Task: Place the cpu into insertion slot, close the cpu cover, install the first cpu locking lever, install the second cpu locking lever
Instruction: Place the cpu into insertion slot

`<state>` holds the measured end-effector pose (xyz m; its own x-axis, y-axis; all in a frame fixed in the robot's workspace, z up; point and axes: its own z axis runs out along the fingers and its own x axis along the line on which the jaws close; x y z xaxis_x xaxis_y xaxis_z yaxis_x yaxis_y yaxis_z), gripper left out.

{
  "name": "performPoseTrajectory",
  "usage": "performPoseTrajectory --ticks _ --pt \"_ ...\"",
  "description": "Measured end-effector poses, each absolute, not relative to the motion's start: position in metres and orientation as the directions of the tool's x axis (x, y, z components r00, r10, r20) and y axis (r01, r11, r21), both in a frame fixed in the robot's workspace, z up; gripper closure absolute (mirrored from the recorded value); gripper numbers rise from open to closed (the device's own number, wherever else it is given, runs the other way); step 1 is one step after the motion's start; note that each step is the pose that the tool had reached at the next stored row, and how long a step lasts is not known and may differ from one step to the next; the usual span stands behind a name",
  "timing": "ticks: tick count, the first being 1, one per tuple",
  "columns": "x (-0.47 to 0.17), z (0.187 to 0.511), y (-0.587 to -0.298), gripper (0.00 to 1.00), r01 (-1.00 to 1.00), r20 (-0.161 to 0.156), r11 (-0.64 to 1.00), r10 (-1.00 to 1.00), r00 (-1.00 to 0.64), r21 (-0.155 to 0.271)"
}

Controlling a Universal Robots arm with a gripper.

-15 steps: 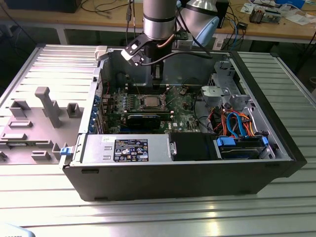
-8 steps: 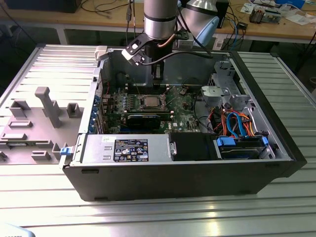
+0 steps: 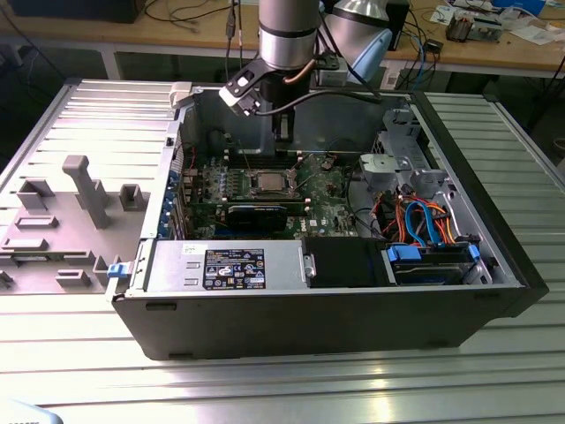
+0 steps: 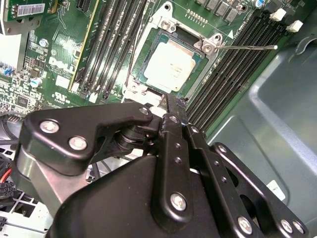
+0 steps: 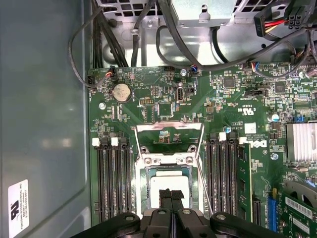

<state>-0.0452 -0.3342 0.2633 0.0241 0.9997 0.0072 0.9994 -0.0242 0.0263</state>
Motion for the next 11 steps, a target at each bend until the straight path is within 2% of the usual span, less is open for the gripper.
performPoseTrajectory --ticks 11 --pt "-0.0420 0.2672 -0.3342 0.89 0.999 0.007 -0.024 1.000 0.024 0.024"
